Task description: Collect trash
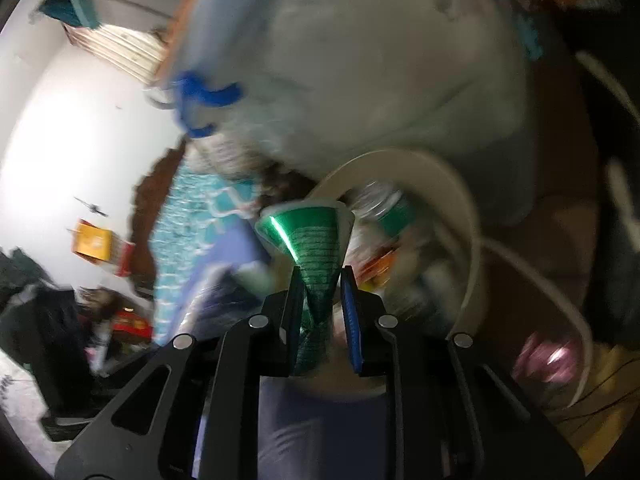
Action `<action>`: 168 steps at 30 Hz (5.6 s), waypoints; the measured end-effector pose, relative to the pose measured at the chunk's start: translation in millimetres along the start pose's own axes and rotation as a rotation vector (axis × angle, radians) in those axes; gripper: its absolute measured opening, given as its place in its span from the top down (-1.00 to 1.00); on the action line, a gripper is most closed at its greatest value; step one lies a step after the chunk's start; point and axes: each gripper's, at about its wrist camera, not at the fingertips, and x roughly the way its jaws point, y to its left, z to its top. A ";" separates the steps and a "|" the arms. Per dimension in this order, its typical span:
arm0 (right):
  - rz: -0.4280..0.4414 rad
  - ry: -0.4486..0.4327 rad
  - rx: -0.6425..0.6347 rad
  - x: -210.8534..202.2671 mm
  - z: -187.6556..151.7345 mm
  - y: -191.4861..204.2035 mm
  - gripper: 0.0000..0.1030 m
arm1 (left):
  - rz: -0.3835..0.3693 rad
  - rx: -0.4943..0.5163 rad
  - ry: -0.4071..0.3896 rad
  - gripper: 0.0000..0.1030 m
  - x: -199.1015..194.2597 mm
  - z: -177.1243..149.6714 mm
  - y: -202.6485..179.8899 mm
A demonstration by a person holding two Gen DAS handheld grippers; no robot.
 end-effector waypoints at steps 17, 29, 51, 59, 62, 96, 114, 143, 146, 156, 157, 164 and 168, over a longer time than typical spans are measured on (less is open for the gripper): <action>0.072 -0.075 -0.092 -64.4 -89.0 36.3 -0.27 | 0.165 -0.081 -0.117 -0.55 -57.2 -100.8 44.3; 0.000 -0.071 -0.217 -56.7 -226.3 125.0 -0.38 | 0.355 -0.247 -0.179 -0.81 -133.3 -216.4 103.6; -0.110 -0.123 -0.311 -80.7 -298.8 187.0 -0.80 | 0.415 -0.270 -0.265 -0.83 -187.3 -287.1 114.8; -0.130 -0.159 -0.278 -96.9 -298.7 184.6 -0.87 | 0.461 -0.248 -0.250 -0.83 -187.2 -291.8 105.5; -0.126 -0.168 -0.274 -99.9 -298.7 184.9 -0.87 | 0.472 -0.242 -0.249 -0.83 -186.8 -292.0 103.4; -0.154 -0.176 -0.230 -98.2 -313.1 176.4 -0.87 | 0.484 -0.274 -0.214 -0.83 -182.5 -298.0 108.6; -0.168 -0.203 -0.234 -103.1 -318.0 180.7 -0.87 | 0.435 -0.277 -0.215 -0.83 -182.6 -302.4 110.4; -0.167 -0.154 -0.221 -93.5 -321.5 177.7 -0.87 | 0.421 -0.316 -0.111 -0.83 -160.3 -310.3 122.6; -0.166 -0.154 -0.223 -92.9 -321.5 177.8 -0.87 | 0.423 -0.319 -0.110 -0.83 -160.1 -310.6 124.0; -0.163 -0.158 -0.228 -92.1 -320.6 179.2 -0.87 | 0.427 -0.302 -0.133 -0.83 -164.4 -310.6 120.9; -0.162 -0.159 -0.228 -92.0 -320.5 179.2 -0.87 | 0.428 -0.301 -0.139 -0.83 -165.8 -311.1 119.9; -0.160 -0.160 -0.231 -93.5 -319.8 181.0 -0.87 | 0.456 -0.296 -0.168 -0.83 -173.1 -311.2 118.8; -0.156 -0.159 -0.237 -93.5 -318.2 183.9 -0.87 | 0.462 -0.296 -0.172 -0.83 -174.5 -312.3 119.8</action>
